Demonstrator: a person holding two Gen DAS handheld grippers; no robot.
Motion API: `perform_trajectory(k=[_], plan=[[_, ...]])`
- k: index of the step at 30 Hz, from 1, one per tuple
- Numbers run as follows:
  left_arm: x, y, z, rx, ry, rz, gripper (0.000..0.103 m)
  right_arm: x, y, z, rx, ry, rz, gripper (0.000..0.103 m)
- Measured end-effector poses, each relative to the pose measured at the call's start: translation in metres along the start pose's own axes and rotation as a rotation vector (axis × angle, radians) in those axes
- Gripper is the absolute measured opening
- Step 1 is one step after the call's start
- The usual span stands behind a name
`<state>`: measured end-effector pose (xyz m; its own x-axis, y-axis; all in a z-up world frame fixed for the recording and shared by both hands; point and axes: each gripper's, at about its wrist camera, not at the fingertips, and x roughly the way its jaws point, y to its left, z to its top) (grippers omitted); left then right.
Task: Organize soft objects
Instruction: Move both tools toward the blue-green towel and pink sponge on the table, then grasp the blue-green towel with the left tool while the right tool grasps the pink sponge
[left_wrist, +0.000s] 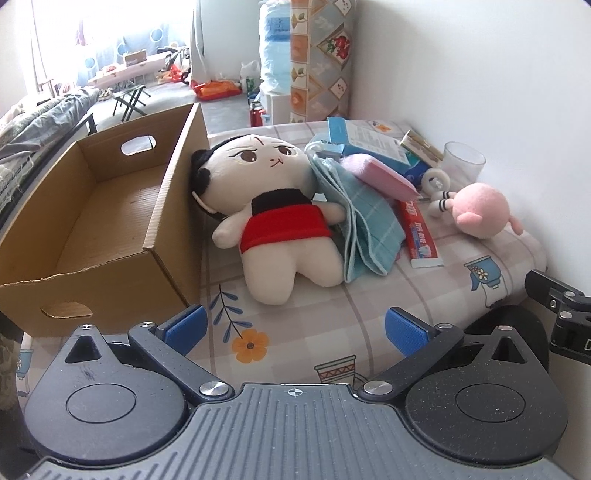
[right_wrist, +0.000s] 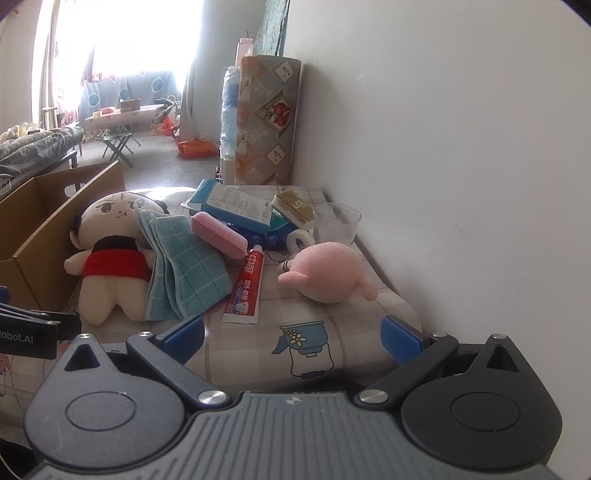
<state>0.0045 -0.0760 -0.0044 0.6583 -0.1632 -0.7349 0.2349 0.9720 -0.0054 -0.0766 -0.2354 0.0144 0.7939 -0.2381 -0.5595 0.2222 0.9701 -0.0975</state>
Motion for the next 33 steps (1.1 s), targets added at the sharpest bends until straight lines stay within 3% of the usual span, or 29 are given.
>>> perform_trajectory(k=[10, 21, 29, 33], plan=[[0.003, -0.003, 0.001, 0.013, -0.001, 0.010, 0.103, 0.003, -0.001, 0.000, 0.005, 0.000, 0.009, 0.103], [0.018, -0.022, 0.019, 0.113, -0.040, 0.023, 0.103, 0.028, -0.012, 0.010, 0.016, -0.025, 0.024, 0.103], [0.031, -0.038, 0.042, 0.165, -0.092, -0.051, 0.103, 0.061, -0.027, 0.019, 0.025, -0.051, 0.074, 0.103], [0.039, -0.043, 0.056, 0.180, -0.125, -0.094, 0.102, 0.076, -0.038, 0.021, 0.043, -0.088, 0.140, 0.103]])
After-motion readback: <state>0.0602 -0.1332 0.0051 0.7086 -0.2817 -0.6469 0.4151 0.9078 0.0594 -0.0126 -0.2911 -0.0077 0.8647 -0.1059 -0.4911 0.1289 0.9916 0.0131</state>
